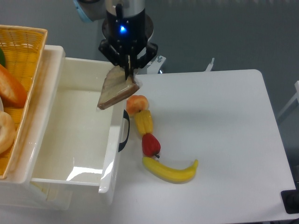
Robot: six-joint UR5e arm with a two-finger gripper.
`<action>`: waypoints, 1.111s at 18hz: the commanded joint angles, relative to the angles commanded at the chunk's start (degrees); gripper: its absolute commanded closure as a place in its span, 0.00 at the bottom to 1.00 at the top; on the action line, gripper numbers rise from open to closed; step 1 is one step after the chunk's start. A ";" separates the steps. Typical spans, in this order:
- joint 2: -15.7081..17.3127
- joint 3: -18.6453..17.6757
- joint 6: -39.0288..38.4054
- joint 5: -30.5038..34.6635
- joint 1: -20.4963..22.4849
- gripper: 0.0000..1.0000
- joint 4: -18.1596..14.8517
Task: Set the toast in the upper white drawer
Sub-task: 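Carry the held toast over the fruits toward the open white drawer, then lower the toast into the white drawer, then open the gripper to release the toast and hold above the drawer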
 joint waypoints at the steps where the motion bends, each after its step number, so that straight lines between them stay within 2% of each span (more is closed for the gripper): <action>1: -0.44 0.00 -0.70 -0.17 -0.18 1.00 0.96; 4: -0.97 0.09 -3.52 -0.18 -1.14 1.00 3.34; 11: -2.64 -0.53 -3.43 0.35 -3.16 0.99 3.69; 14: -3.08 -0.53 -2.99 0.35 -3.69 0.77 3.78; 15: -3.08 -0.70 -2.73 0.26 -3.69 0.64 3.87; 16: -3.17 -0.70 -2.56 0.26 -3.69 0.42 4.04; 20: -3.69 -0.88 -2.47 0.26 -4.04 0.39 5.19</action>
